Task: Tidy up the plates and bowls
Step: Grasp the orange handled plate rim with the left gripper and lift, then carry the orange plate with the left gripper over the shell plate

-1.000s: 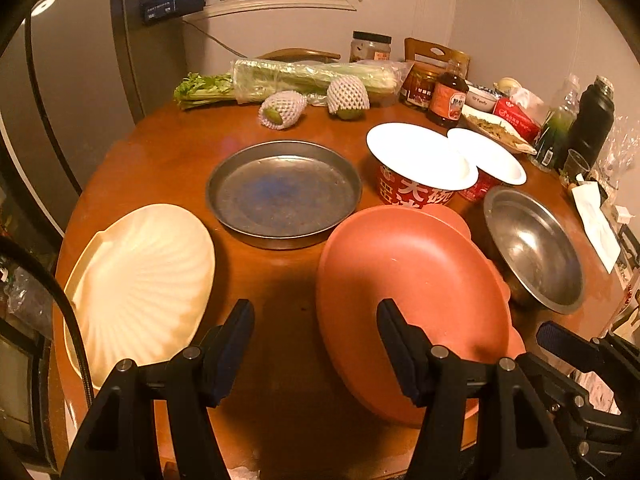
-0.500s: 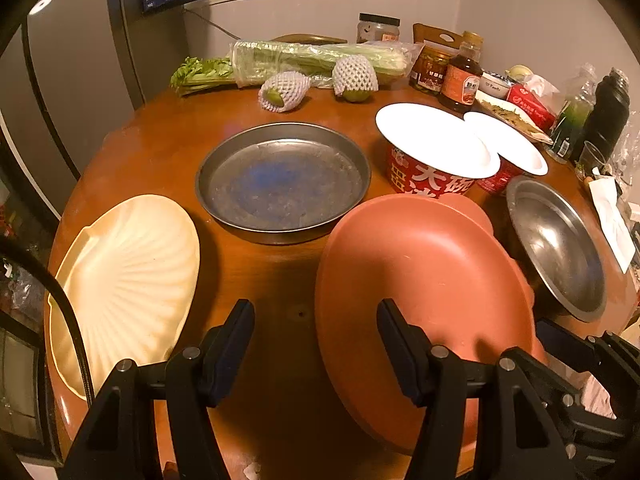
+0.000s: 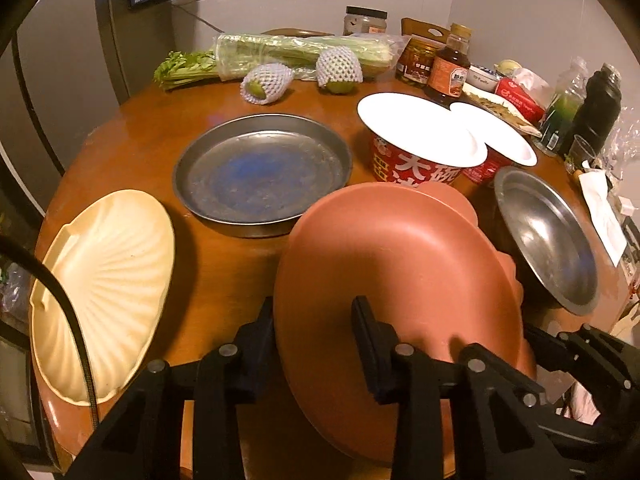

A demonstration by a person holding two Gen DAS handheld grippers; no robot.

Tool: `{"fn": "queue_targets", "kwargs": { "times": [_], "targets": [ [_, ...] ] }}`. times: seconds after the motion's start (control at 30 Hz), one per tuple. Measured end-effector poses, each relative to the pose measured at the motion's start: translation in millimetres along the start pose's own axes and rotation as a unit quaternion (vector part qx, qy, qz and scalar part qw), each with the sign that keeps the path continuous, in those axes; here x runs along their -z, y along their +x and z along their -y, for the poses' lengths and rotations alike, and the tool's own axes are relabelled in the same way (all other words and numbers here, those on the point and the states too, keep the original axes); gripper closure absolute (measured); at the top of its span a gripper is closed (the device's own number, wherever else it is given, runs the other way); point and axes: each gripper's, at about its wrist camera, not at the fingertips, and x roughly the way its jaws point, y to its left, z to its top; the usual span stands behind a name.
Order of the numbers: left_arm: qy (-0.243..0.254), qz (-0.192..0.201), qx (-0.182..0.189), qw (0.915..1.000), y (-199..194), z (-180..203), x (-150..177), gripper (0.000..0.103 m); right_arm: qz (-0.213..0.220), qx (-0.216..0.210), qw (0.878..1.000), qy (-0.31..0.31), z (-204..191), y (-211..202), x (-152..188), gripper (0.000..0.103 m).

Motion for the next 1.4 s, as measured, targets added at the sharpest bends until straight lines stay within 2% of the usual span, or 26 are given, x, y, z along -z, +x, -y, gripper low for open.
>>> {"fn": "queue_targets", "kwargs": {
  "times": [0.33,0.57,0.77,1.03,1.4],
  "targets": [
    [-0.024,0.029,-0.014,0.9992,-31.4,-31.4,2.7,0.066,0.014,-0.013,0.999,-0.027,-29.2,-10.2,-11.4,0.070],
    [-0.062,0.056,-0.052,0.9952,-56.0,-76.8,4.3,0.066,0.024,-0.042,0.997,-0.054,-72.5,-9.6,-32.3,0.070],
    [-0.095,0.064,-0.081,0.9901,-67.6,-122.8,8.3,0.066,0.021,-0.067,0.994,-0.082,-118.6,3.0,-49.4,0.069],
    [-0.109,0.061,-0.103,0.9869,-61.8,-158.5,6.5,0.066,0.007,-0.076,0.992,-0.103,-159.5,24.6,-57.9,0.069],
    [-0.107,0.049,-0.106,0.9873,-43.2,-179.4,-4.0,0.066,-0.024,-0.072,0.991,-0.106,-174.5,49.2,-64.5,0.068]
  ]
}}
